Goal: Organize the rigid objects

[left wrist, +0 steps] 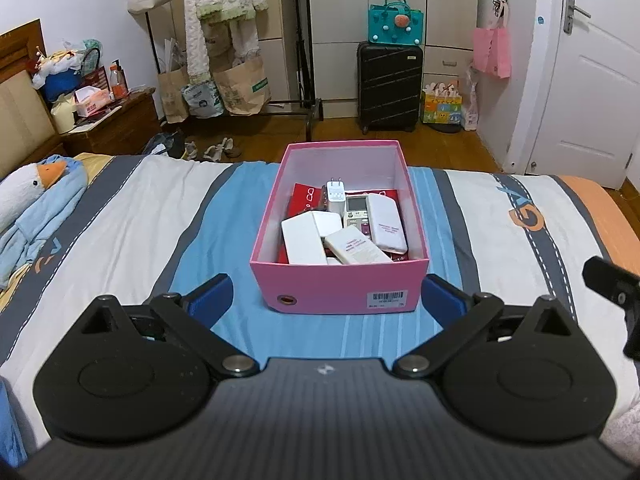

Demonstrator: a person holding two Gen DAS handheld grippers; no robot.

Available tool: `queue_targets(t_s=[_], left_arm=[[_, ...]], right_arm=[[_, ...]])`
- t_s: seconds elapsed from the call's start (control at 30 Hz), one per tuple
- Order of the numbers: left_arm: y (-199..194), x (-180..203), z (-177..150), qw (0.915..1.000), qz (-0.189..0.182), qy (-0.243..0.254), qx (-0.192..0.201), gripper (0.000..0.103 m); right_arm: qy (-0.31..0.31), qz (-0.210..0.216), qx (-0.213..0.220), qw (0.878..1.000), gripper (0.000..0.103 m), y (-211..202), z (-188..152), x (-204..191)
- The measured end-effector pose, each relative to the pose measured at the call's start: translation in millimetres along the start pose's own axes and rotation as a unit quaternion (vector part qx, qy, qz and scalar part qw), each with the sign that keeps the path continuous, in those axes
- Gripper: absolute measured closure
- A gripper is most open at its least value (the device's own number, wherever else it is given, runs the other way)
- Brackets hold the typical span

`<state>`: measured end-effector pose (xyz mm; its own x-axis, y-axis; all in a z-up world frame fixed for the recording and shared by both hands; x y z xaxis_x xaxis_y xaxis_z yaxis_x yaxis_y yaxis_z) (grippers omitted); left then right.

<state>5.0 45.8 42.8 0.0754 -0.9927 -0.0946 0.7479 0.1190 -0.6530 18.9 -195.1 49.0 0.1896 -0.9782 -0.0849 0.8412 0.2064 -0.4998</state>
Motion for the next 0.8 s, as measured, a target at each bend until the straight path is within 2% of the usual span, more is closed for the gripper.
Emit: queue_targets(t_s=[0.17,0.47,0.8], left_arm=[[-4,1,-1,1.0000,0.002,-0.002,0.003,0.001],[-8,8,-4,0.9999,0.003,-0.007,0.013,0.001],[1,20,-7,0.9995,0.015,0.026,-0.004,0.001]], right_arm=[[0.010,-0.004,-0.014,1.000,0.000,-4,2,5],[0.003,-0.011,-0.014,1.000,0.000,-6,-2,3],[0.014,-0.018,-0.020,1.000,0.000,-5,-5,4]])
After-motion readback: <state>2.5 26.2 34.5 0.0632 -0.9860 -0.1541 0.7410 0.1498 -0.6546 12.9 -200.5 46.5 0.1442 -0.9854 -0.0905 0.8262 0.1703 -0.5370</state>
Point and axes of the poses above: each gripper's, at about its wrist camera, not at the fingertips, and y roughly the way its jaws point, x to its right, z to its top, the point moved 2 cm from there along y, roughly the way its jaws point, and after that the axes turned 5 degrees about z, right-handed, at the moved point
